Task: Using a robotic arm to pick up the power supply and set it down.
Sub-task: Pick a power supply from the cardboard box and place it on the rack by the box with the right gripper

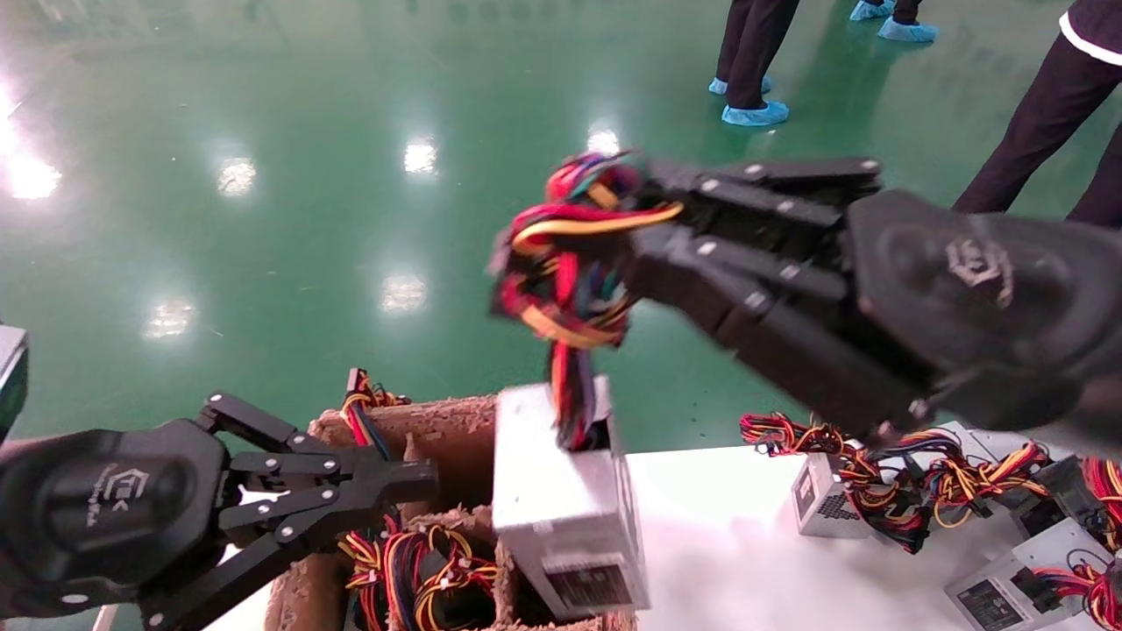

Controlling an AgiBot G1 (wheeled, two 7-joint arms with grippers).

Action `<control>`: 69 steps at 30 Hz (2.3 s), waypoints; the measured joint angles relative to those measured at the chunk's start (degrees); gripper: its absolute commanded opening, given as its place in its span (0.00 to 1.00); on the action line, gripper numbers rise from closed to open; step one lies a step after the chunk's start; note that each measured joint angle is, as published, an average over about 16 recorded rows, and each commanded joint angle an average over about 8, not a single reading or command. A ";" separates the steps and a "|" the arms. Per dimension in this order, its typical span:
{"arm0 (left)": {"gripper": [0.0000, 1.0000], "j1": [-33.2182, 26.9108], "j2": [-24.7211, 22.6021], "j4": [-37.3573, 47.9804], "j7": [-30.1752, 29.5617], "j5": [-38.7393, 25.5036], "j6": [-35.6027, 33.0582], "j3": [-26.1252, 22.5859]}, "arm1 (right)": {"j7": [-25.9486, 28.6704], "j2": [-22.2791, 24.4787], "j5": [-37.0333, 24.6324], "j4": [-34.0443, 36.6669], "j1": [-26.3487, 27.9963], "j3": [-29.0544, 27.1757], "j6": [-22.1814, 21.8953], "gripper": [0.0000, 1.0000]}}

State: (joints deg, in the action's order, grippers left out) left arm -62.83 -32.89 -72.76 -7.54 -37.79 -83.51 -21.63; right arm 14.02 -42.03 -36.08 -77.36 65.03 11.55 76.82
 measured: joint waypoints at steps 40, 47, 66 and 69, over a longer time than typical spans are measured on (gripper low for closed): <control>0.00 -0.01 0.01 0.00 0.01 0.01 0.01 -0.02 | -7.78 18.38 5.17 0.13 -53.74 -26.15 -8.56 0.00; 0.00 -0.01 0.01 0.00 0.01 0.02 0.01 -0.02 | -7.50 18.57 3.93 0.19 -64.19 -33.34 -10.70 0.00; 0.00 -0.01 0.01 0.00 0.02 0.02 0.01 -0.03 | -7.48 13.66 0.81 -0.03 -75.70 -43.54 -19.11 0.00; 0.00 -0.01 0.01 0.00 0.02 0.02 0.01 -0.04 | -7.70 12.99 0.55 0.03 -74.41 -42.27 -20.47 0.00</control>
State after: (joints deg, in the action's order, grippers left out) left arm -62.84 -32.88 -72.76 -7.52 -37.77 -83.49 -21.66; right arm 6.32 -29.03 -35.53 -77.32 -9.38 -30.73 56.35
